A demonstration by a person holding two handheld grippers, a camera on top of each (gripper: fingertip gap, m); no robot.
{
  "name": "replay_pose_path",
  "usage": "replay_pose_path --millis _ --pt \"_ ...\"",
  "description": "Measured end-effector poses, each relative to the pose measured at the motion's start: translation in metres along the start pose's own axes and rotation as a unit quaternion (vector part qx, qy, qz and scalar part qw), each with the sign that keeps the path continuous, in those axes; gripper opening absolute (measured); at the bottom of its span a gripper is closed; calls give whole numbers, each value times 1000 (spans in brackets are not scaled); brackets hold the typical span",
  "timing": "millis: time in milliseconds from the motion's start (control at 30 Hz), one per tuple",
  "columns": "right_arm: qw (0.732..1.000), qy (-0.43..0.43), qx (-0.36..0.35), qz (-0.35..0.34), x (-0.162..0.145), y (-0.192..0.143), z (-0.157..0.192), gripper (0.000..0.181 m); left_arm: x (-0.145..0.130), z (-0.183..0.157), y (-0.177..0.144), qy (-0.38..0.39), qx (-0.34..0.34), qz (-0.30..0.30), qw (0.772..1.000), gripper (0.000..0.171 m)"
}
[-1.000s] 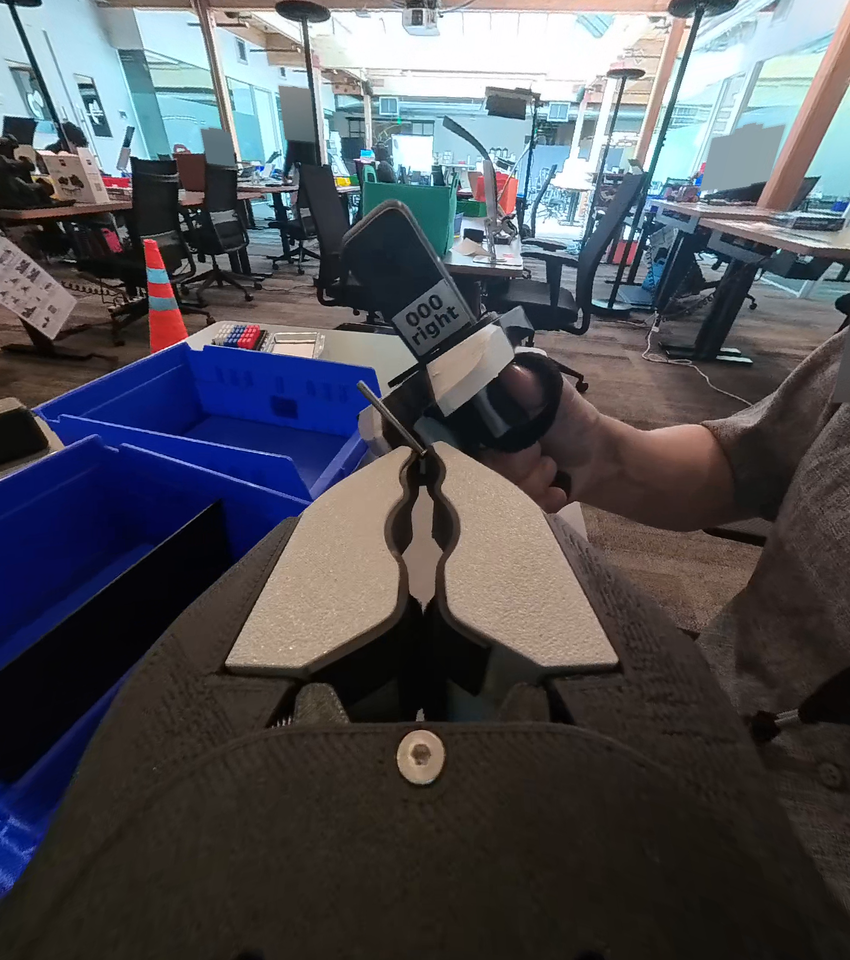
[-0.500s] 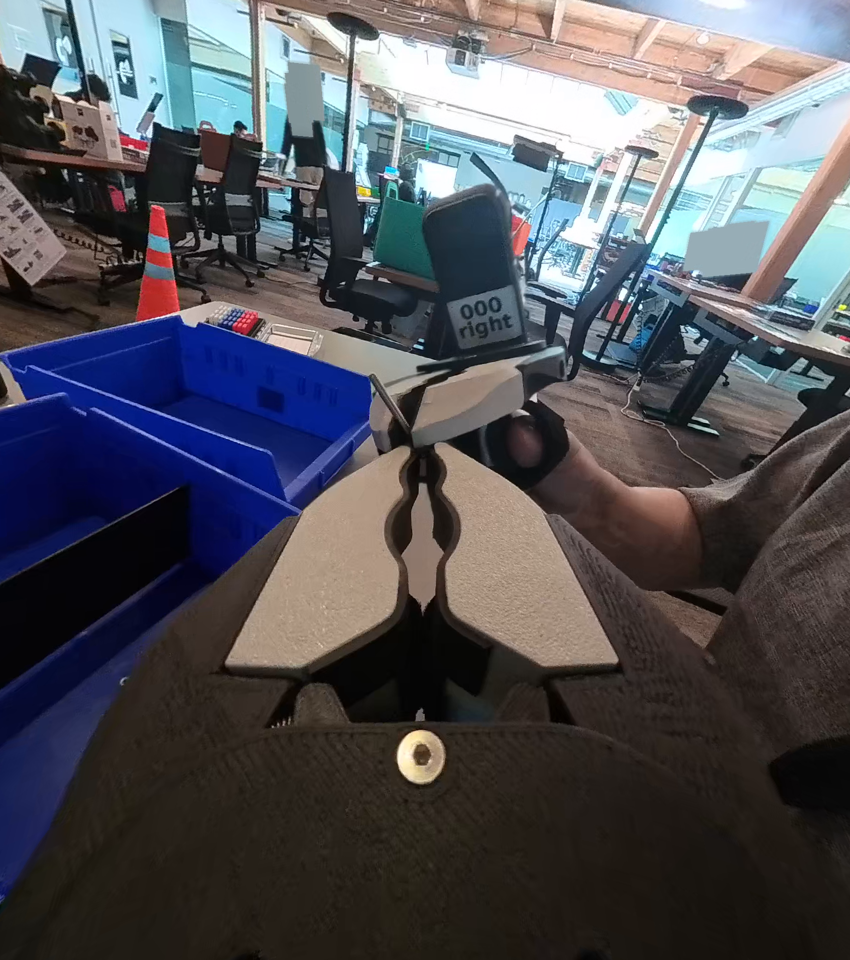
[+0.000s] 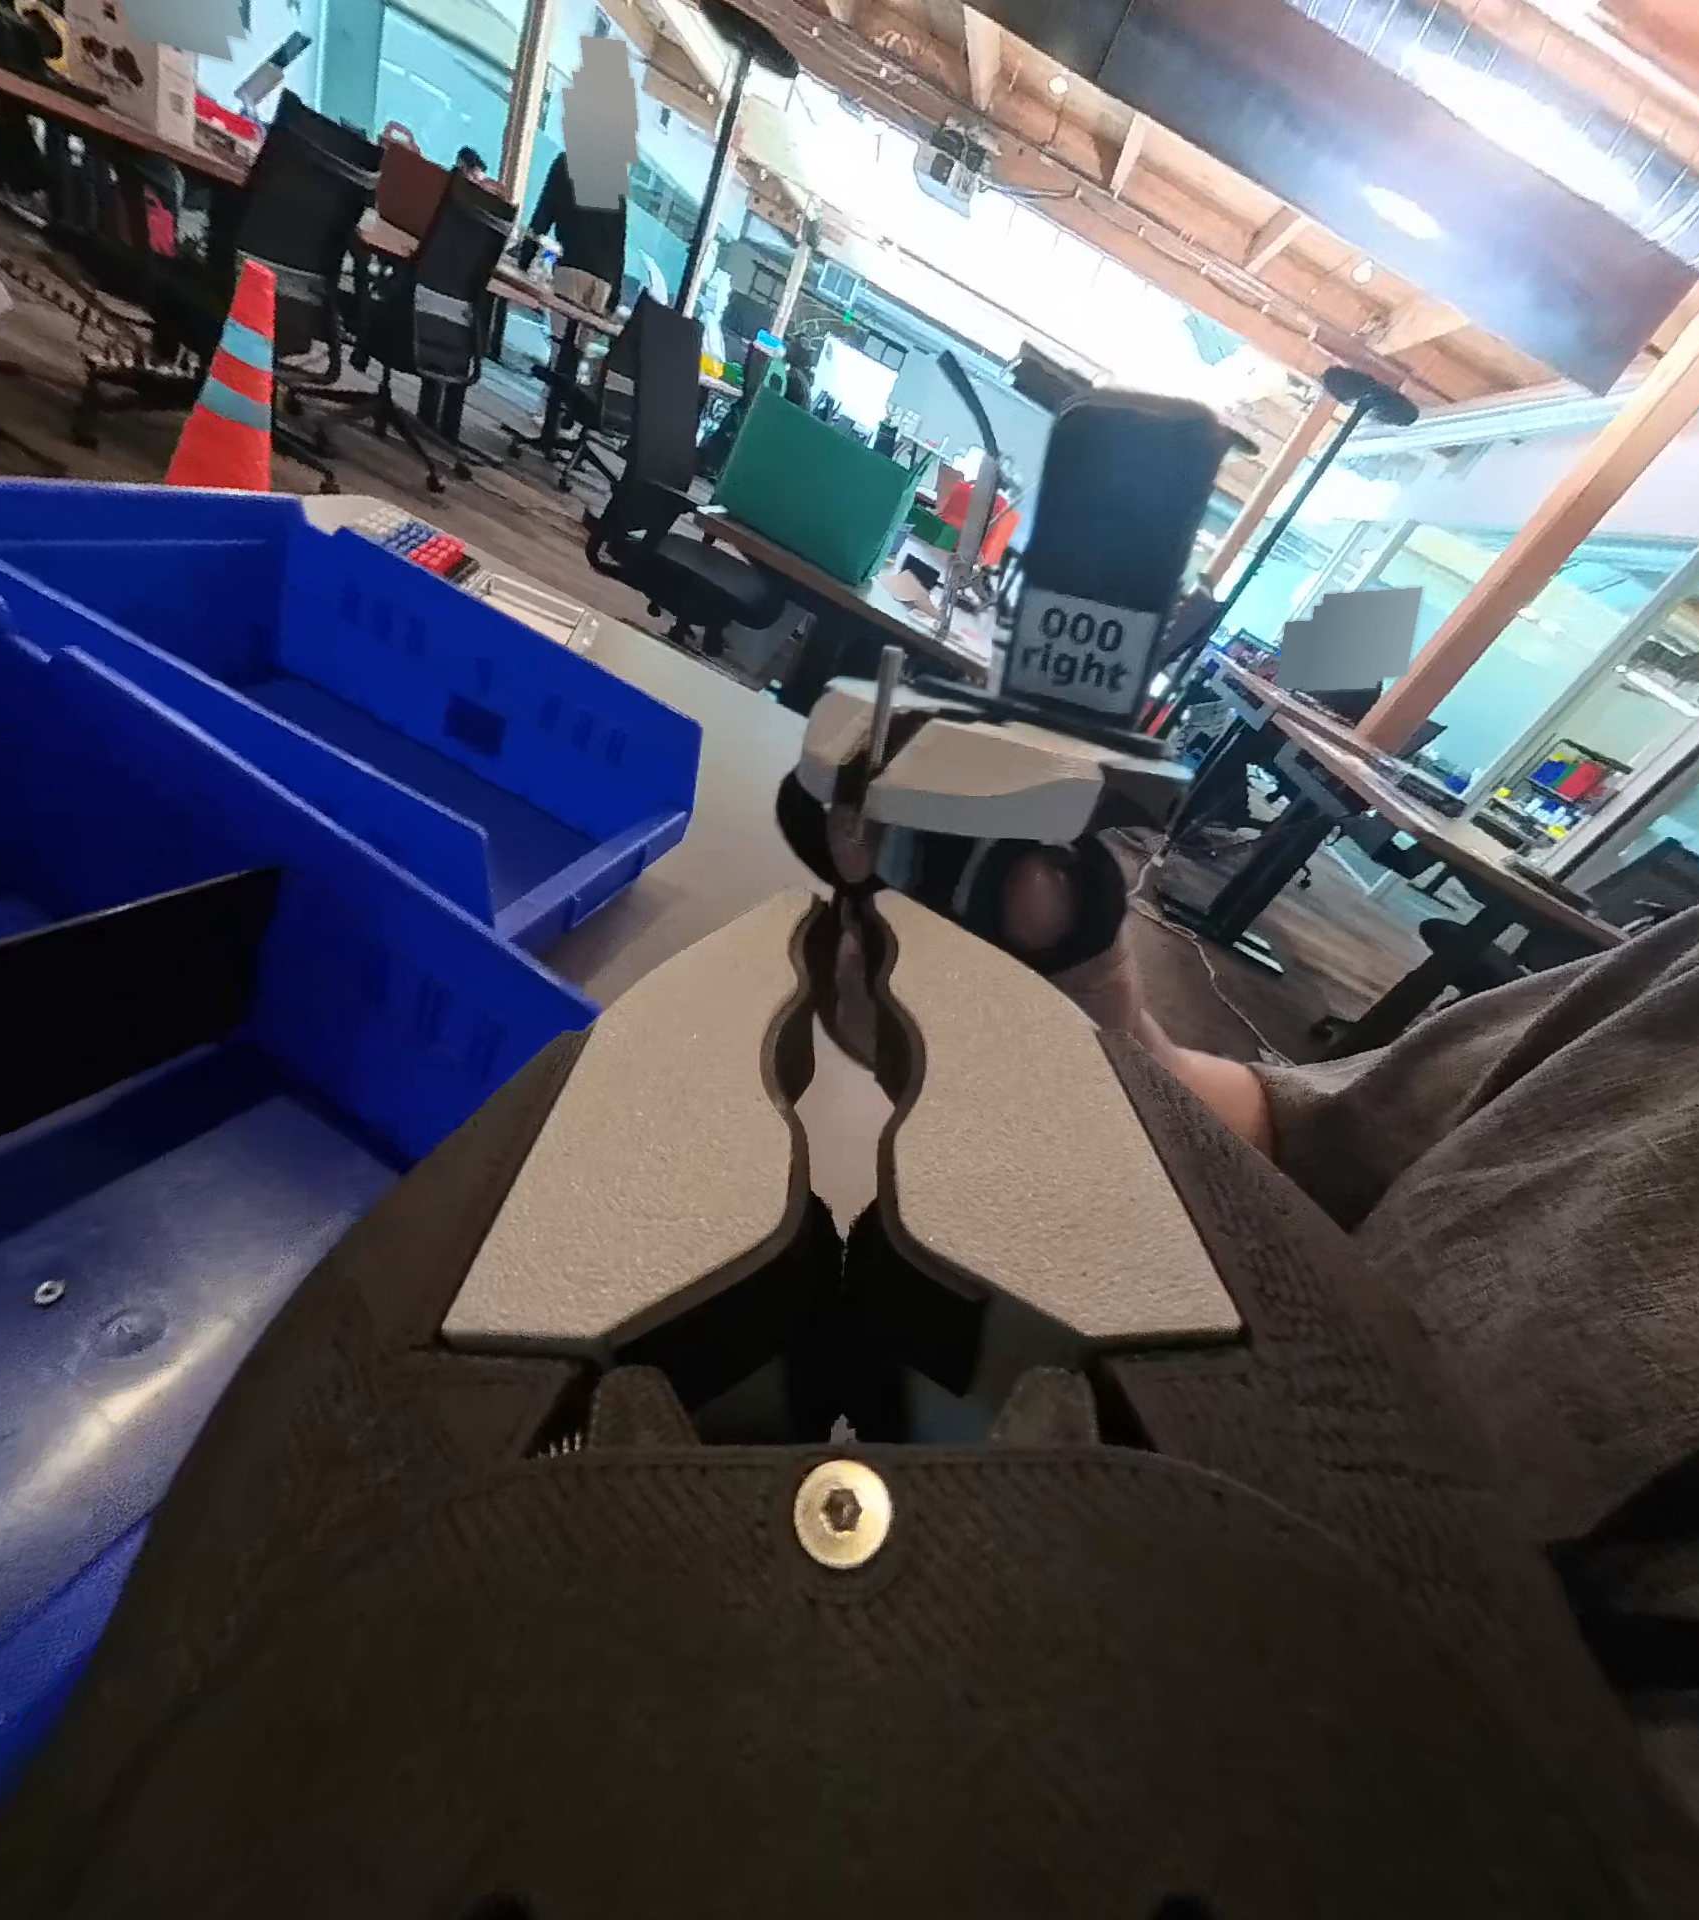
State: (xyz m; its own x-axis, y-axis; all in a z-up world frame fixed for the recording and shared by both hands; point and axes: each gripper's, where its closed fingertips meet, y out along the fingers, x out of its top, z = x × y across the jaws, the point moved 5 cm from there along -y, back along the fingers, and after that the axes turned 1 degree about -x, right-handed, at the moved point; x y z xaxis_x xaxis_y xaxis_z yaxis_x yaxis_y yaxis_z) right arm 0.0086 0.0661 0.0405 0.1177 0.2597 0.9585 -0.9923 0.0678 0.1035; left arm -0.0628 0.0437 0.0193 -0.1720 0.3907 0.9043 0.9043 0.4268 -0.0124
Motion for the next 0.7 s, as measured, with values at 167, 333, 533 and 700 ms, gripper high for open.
replay_pose_path --millis 167,333,533,700 --pt "999 -23 -13 39 -4 -4 -2 2 -4 11 -7 7 23 23 999 3" --pt "985 -106 -83 113 -15 -9 -9 2 -6 17 -16 21 49 51 997 2" --pt "970 -124 -134 162 -50 -32 -13 2 -7 46 -35 106 143 217 960 11" --pt "974 -79 -132 164 -74 -37 -14 2 -17 85 -12 248 121 436 856 25"
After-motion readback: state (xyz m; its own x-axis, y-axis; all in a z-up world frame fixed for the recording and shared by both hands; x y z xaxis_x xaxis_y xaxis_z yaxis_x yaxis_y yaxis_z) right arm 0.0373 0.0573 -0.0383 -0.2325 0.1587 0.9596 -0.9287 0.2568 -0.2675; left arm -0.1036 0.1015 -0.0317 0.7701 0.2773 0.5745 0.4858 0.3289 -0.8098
